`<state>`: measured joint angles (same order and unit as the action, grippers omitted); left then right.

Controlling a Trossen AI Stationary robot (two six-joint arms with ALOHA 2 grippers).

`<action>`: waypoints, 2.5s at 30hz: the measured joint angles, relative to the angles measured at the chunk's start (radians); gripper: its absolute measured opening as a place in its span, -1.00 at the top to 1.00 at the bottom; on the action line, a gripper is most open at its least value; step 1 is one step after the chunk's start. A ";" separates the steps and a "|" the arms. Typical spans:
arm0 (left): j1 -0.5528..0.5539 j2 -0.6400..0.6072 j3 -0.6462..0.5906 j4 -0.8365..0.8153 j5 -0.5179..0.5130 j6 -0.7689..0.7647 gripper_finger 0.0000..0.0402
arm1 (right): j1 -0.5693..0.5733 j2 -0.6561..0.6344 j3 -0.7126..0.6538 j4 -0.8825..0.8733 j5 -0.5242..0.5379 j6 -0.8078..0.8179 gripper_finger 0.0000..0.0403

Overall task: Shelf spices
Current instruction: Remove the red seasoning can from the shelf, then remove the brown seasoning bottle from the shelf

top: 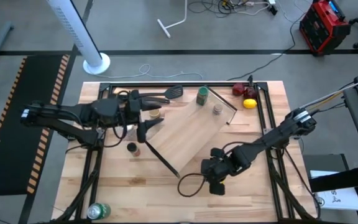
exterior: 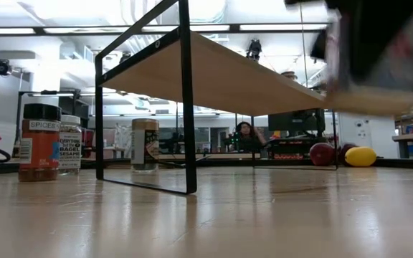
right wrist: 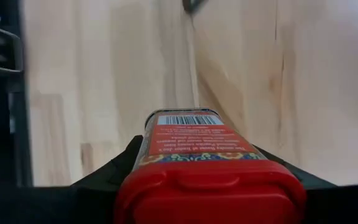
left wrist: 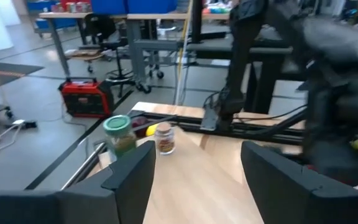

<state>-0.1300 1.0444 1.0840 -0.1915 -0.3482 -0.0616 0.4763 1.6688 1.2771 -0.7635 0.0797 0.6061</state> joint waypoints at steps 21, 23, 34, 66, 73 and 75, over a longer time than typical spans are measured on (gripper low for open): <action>-0.038 0.004 -0.010 -0.015 -0.061 0.084 -0.03 | 0.026 0.002 -0.235 0.116 -0.005 0.326 0.07; -0.038 0.005 -0.012 -0.019 -0.061 0.090 -0.03 | 0.026 0.002 -0.239 0.121 -0.005 0.333 0.06; -0.038 0.005 -0.013 -0.018 -0.061 0.089 0.00 | 0.026 0.002 -0.224 0.110 -0.035 0.376 -0.16; -0.038 0.038 -0.013 0.014 -0.061 0.098 0.01 | -0.325 -0.198 0.326 -0.714 0.446 -0.069 -0.37; -0.038 0.036 -0.013 0.020 -0.061 0.098 0.01 | -0.487 -0.243 0.326 -0.648 0.352 -0.199 -0.42; -0.038 0.036 -0.013 0.019 -0.061 0.094 0.02 | -0.521 -0.240 0.326 -0.629 0.333 -0.240 -0.44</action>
<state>-0.1684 1.0805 1.0706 -0.1722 -0.4088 0.0323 -0.0451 1.4293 1.6032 -1.3920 0.4126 0.3658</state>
